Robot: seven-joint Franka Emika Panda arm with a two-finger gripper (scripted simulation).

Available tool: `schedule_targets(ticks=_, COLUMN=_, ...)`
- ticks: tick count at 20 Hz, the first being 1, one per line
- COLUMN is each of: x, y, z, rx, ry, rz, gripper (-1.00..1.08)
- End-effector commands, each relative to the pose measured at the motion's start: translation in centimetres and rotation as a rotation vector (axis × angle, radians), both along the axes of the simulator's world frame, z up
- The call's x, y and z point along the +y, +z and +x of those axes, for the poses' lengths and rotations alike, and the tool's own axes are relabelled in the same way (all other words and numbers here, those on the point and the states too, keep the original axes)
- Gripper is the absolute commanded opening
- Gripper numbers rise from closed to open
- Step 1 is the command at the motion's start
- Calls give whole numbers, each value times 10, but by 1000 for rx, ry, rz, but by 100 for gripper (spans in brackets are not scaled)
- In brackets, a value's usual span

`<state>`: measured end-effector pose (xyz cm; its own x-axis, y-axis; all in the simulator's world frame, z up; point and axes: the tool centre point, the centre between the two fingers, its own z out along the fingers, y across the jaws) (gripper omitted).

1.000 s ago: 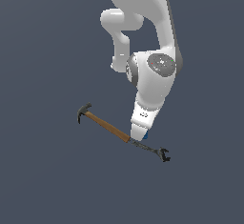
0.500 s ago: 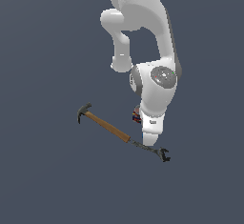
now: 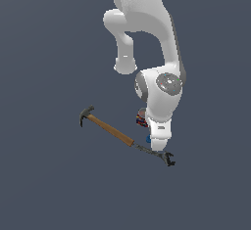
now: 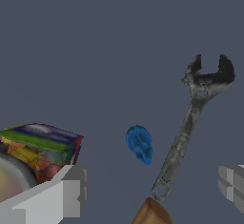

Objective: Pick up a designated object from a clutter of objects.

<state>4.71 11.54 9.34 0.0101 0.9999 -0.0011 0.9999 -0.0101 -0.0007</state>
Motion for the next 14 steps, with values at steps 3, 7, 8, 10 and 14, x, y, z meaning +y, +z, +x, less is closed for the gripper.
schedule_targets(ticks=3, x=0, y=-1, z=0, rx=0, ry=3, rz=0, gripper=100)
schedule_targets(ticks=7, x=0, y=-10, z=0, rx=0, ry=4, rz=1, gripper=100)
schedule_targets(ticks=8, x=0, y=-14, z=0, rx=0, ry=5, rz=1, gripper=100)
schedule_targets(ticks=10, x=1, y=-24, z=-1, rx=0, ry=6, rz=1, gripper=100)
schedule_targets(ticks=14, x=0, y=-43, z=-1, rx=0, ry=8, rz=1, gripper=100)
